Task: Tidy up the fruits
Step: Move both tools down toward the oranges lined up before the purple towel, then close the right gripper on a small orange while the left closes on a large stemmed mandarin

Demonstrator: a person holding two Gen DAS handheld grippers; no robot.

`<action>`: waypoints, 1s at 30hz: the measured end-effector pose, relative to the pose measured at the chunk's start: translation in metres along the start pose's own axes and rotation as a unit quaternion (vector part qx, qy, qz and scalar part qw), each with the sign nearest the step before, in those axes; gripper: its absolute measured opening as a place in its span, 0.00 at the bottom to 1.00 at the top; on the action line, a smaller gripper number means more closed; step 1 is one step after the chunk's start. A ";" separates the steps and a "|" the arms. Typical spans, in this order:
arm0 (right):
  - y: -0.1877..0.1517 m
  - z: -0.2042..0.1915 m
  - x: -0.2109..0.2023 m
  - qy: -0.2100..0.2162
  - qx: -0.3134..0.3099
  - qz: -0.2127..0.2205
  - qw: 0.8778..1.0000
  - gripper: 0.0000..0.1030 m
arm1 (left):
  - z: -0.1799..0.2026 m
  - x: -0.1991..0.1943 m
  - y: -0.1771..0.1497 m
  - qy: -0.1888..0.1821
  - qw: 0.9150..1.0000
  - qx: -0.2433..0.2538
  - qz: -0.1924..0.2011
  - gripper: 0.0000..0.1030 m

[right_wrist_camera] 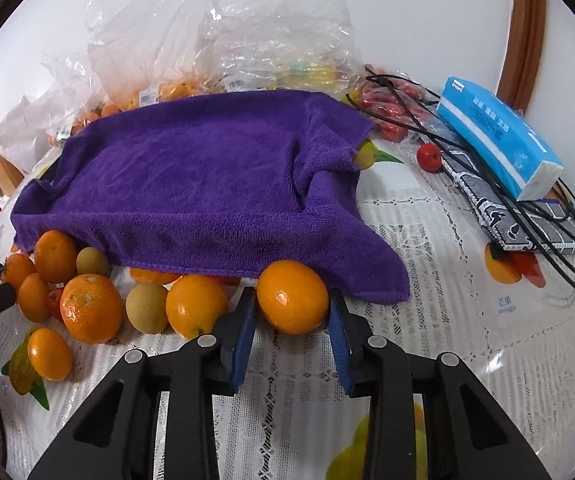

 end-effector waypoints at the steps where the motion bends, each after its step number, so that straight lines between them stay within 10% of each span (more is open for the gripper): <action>1: 0.000 0.001 0.000 0.001 0.003 0.001 1.000 0.34 | 0.001 0.000 0.000 0.000 1.000 0.001 0.002 0.92; 12: -0.004 -0.002 -0.001 0.002 -0.001 -0.003 1.000 0.34 | 0.002 0.000 -0.002 -0.006 1.000 0.009 0.004 0.67; 30: -0.004 -0.002 -0.002 0.008 0.002 0.000 1.000 0.34 | 0.012 0.009 0.001 0.008 0.999 0.039 -0.012 0.65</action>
Point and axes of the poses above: each gripper's, at about its wrist camera, not at the fingertips, and x roughly the way its jaws point, z to its right, y to its top, the point moved 4 cm from there along x, roughly the way its jaws point, and after that the axes turned 14 degrees about y, right-handed, at the moved point
